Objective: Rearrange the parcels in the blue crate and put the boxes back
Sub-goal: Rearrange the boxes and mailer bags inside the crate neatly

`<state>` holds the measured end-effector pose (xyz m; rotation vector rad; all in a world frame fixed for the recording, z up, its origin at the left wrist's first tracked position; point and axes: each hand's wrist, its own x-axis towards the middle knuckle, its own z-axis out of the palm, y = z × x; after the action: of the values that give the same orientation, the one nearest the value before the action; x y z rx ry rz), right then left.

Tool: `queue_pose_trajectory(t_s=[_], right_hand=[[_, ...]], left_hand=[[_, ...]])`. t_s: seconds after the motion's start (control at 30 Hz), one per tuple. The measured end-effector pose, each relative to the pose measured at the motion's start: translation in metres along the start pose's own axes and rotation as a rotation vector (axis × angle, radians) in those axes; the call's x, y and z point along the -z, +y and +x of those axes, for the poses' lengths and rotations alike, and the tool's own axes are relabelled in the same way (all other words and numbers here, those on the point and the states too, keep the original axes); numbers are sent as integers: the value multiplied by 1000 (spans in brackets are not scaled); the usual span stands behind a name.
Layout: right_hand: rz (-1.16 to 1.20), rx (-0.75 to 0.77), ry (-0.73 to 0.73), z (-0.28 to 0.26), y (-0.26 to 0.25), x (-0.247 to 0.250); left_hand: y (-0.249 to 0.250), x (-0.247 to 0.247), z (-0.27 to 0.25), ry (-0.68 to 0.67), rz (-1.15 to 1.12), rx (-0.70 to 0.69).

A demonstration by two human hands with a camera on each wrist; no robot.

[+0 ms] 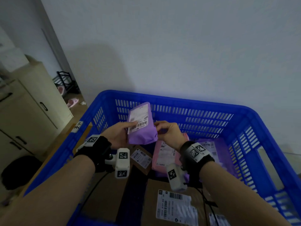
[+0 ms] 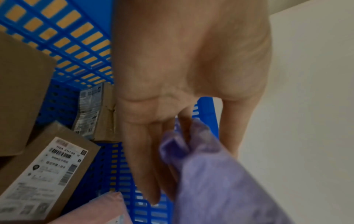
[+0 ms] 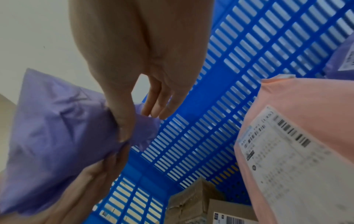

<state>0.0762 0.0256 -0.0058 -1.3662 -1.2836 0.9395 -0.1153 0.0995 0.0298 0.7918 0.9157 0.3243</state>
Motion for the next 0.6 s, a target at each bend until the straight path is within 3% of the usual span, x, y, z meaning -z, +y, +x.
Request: queue_pose_trajectory(t_s=[0.1,0.23,0.33,0.43,0.6], right_hand=[[-93,9,-28,1,-2,5],[-247,10,80,8,-16,16],[-302,83,138,16,-37,17],[-502,182,41,23,-61,9],[-973,152,-230,34,-64,-6]], left_hand=[[-3,-1,-2,24,34,-117],[2,5,-1,214,251,-181],[15,15,2,292,749,-223],[29,18,4,227,1334,-274],[41,8,8,192,1758,-326]])
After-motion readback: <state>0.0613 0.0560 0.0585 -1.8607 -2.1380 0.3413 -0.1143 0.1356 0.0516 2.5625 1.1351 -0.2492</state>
